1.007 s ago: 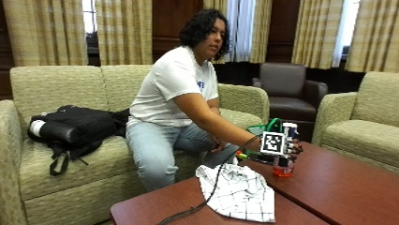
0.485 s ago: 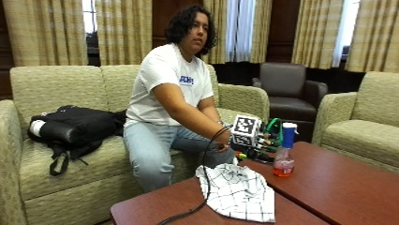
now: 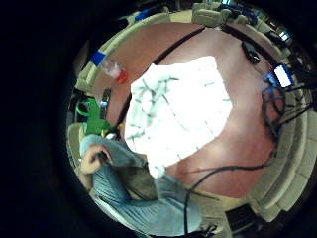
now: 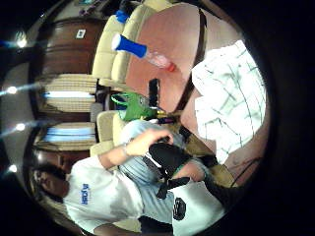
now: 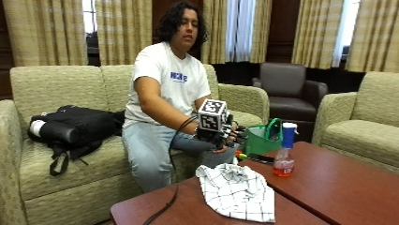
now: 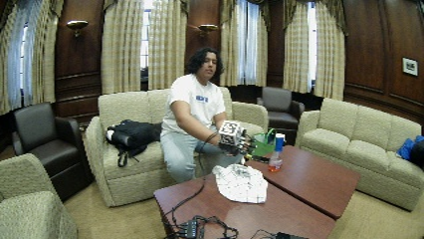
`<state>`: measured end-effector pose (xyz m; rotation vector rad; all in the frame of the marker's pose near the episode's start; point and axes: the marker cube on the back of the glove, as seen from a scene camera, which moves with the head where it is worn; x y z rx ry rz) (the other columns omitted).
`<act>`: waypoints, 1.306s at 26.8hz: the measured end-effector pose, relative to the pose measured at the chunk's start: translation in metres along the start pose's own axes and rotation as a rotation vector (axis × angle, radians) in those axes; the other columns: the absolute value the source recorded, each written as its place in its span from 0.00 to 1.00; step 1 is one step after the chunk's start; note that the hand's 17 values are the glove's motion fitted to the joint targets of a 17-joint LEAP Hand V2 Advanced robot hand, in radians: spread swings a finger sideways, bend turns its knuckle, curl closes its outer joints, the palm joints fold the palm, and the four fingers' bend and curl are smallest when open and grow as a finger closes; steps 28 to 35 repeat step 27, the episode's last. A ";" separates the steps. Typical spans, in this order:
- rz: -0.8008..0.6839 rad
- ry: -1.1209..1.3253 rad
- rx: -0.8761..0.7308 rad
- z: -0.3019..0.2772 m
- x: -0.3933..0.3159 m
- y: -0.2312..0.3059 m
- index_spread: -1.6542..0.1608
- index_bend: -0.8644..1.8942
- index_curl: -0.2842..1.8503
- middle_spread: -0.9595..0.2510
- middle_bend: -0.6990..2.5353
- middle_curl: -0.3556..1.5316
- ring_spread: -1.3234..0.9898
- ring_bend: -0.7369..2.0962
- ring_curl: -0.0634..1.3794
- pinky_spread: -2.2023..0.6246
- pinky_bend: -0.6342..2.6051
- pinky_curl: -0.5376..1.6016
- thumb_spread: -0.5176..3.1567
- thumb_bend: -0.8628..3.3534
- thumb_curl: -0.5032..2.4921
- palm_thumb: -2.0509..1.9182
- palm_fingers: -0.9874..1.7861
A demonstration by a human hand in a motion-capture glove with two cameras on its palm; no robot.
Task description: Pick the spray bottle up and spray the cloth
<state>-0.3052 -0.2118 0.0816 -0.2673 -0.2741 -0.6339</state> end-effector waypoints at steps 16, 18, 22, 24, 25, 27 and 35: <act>-0.048 0.282 -0.045 -0.052 0.035 0.092 0.64 0.36 0.26 0.61 0.27 0.37 0.47 0.37 0.26 0.83 0.29 0.41 0.37 0.20 0.29 0.62 0.42; -0.026 0.250 -0.040 -0.060 0.041 0.093 0.63 0.36 0.26 0.62 0.27 0.37 0.47 0.37 0.26 0.83 0.29 0.41 0.37 0.20 0.29 0.62 0.42; 0.009 0.210 -0.033 -0.070 0.050 0.093 0.63 0.37 0.25 0.62 0.27 0.37 0.47 0.37 0.26 0.83 0.29 0.41 0.37 0.20 0.29 0.62 0.42; 0.019 0.211 -0.034 -0.072 0.052 0.093 0.63 0.37 0.25 0.62 0.27 0.37 0.47 0.37 0.26 0.83 0.29 0.41 0.37 0.20 0.29 0.62 0.42; 0.022 0.220 -0.033 -0.072 0.052 0.094 0.63 0.37 0.25 0.62 0.27 0.37 0.47 0.37 0.26 0.83 0.29 0.41 0.37 0.20 0.29 0.62 0.42; 0.025 0.237 -0.030 -0.071 0.053 0.094 0.63 0.36 0.25 0.62 0.27 0.37 0.47 0.37 0.26 0.83 0.29 0.41 0.37 0.20 0.29 0.62 0.42; 0.025 0.237 -0.030 -0.071 0.053 0.094 0.63 0.36 0.25 0.62 0.27 0.37 0.47 0.37 0.26 0.83 0.29 0.41 0.37 0.20 0.29 0.62 0.42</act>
